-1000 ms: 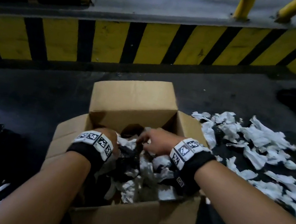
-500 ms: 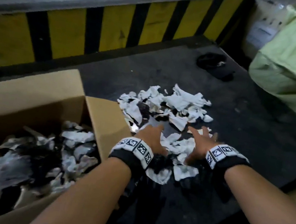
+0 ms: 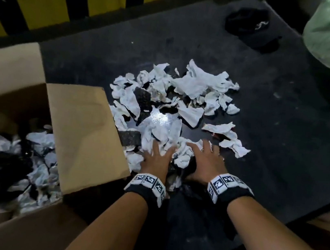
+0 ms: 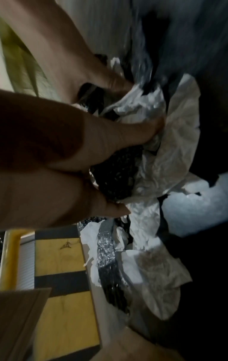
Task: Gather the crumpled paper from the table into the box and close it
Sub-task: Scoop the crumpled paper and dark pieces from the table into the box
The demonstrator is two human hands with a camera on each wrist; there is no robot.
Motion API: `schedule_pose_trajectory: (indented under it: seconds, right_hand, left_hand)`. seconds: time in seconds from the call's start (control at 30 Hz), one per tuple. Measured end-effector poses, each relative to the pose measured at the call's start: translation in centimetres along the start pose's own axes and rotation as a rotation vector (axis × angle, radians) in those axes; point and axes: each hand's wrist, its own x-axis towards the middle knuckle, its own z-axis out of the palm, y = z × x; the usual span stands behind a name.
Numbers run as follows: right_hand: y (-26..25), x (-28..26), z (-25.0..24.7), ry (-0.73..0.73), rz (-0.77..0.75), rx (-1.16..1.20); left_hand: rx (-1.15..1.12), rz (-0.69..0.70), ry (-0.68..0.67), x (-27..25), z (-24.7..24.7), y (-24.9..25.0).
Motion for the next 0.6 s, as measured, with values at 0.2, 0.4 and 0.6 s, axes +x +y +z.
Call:
schedule_pose_trajectory:
  seconds: [0.2,0.4,0.6]
  right_hand:
    - [-0.9,0.3,-0.6,0.066,-0.015,0.204]
    - [-1.6,-0.4,-5.2,0.169,-0.021,0.322]
    - [-5.1,-3.3,-13.7,0.355,-0.12,0.303]
  left_hand:
    - [0.02,0.092,0.094,0.5,-1.0,1.7]
    - [0.024,0.189,0.138,-0.3,-6.6,3.2]
    - [-0.046,0.314,0.314,-4.5,-15.7,3.3]
